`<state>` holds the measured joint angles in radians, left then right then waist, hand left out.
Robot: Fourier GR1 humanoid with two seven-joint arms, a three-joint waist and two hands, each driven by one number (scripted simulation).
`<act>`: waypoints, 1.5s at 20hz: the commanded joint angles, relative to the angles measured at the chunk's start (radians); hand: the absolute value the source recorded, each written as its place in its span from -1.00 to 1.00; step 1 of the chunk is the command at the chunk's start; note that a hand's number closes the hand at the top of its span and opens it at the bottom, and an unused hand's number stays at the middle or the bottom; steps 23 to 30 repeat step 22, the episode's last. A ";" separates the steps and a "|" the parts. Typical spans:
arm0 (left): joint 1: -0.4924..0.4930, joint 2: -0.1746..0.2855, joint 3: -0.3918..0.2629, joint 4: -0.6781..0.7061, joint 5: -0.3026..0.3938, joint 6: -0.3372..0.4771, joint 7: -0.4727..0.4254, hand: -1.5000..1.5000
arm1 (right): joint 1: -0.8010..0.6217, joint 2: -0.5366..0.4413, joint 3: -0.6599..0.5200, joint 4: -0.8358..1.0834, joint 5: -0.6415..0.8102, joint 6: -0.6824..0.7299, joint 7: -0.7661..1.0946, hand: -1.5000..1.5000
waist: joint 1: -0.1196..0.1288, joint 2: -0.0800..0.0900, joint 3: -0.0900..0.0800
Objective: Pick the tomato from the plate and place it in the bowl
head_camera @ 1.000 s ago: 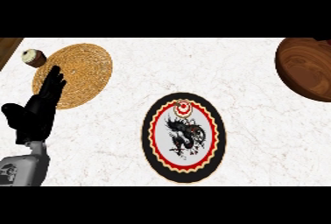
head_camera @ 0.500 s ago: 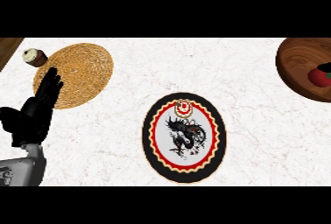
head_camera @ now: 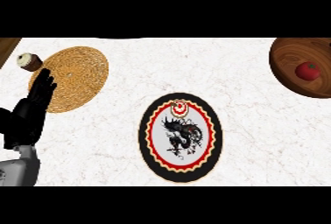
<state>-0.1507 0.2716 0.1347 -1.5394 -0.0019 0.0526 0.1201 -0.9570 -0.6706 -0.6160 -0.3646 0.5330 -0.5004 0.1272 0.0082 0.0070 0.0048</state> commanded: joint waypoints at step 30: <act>-0.017 -0.006 0.021 -0.013 -0.012 -0.007 0.045 0.00 | 0.773 0.142 -0.332 -0.870 -0.639 0.491 -0.071 -1.00 | -0.021 -0.011 -0.006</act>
